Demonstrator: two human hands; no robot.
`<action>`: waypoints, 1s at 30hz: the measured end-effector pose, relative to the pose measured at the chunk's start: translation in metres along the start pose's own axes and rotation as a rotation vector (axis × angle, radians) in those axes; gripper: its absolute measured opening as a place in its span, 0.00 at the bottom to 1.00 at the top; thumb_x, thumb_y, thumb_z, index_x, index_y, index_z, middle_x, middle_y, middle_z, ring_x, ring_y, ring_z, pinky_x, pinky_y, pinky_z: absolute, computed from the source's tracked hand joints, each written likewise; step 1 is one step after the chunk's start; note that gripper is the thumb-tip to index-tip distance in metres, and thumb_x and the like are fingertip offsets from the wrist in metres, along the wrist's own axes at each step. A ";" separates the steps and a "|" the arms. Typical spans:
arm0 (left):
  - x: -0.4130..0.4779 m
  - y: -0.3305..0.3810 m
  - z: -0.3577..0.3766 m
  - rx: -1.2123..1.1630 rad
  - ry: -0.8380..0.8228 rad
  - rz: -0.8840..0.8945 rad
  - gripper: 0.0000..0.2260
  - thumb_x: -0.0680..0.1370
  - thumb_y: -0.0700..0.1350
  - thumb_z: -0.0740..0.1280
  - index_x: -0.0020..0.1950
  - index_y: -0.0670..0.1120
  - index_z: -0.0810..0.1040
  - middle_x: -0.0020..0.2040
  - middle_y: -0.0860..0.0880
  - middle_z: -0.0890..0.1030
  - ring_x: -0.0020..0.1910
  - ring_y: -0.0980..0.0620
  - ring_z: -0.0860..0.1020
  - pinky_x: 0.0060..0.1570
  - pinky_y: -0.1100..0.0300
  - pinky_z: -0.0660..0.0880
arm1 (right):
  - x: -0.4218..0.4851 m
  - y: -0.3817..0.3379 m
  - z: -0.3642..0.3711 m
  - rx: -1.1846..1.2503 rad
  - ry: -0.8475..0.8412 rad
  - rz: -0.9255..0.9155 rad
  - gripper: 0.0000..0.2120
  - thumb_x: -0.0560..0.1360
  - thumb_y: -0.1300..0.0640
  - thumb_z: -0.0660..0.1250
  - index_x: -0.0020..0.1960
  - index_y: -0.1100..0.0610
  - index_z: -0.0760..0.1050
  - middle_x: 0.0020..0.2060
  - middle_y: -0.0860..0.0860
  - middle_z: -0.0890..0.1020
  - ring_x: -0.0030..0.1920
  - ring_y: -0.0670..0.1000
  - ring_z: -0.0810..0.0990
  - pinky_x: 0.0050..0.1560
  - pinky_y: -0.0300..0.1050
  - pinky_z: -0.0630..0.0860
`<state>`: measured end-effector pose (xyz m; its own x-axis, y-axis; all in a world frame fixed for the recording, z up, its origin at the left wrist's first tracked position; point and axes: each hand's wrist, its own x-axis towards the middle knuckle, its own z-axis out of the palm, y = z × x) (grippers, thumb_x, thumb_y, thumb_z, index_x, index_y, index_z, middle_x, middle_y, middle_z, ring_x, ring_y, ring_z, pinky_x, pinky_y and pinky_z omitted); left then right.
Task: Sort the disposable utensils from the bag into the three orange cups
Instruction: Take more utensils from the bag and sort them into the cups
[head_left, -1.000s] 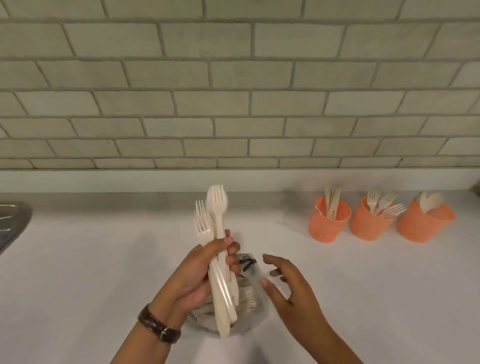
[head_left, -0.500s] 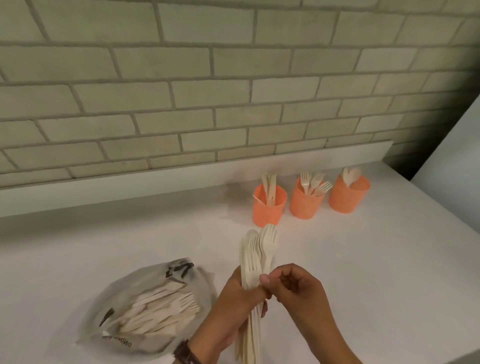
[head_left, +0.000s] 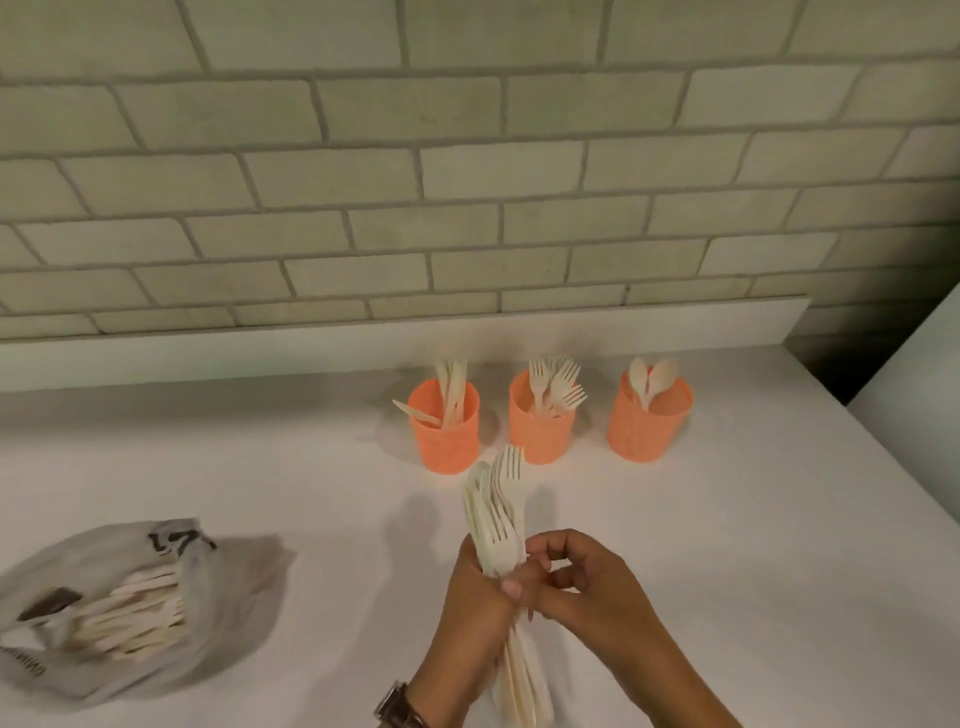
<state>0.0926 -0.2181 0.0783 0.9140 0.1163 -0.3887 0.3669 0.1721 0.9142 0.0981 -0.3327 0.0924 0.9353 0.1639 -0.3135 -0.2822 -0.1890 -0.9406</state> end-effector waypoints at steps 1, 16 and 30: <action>0.003 0.001 0.009 -0.043 0.020 0.004 0.18 0.64 0.44 0.71 0.53 0.41 0.76 0.39 0.42 0.80 0.32 0.50 0.79 0.31 0.60 0.74 | 0.000 0.002 -0.011 -0.035 -0.055 -0.030 0.23 0.58 0.51 0.80 0.51 0.45 0.77 0.48 0.42 0.80 0.39 0.43 0.80 0.42 0.36 0.78; -0.013 0.034 0.076 -0.160 0.381 0.342 0.08 0.69 0.35 0.74 0.44 0.42 0.77 0.30 0.52 0.80 0.30 0.58 0.79 0.32 0.68 0.74 | 0.009 0.018 -0.034 1.346 -0.057 0.714 0.27 0.77 0.44 0.55 0.61 0.65 0.74 0.53 0.65 0.81 0.52 0.63 0.81 0.52 0.54 0.73; -0.010 0.033 0.078 -0.087 0.334 0.267 0.08 0.67 0.37 0.74 0.43 0.40 0.78 0.34 0.41 0.82 0.33 0.49 0.81 0.36 0.58 0.77 | 0.004 -0.020 -0.029 1.196 -0.186 0.420 0.18 0.79 0.54 0.53 0.51 0.61 0.81 0.46 0.57 0.86 0.44 0.55 0.85 0.47 0.50 0.77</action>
<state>0.1089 -0.2903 0.1212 0.8634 0.4754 -0.1691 0.0964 0.1735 0.9801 0.1138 -0.3567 0.1139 0.7118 0.4538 -0.5360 -0.6527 0.7094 -0.2661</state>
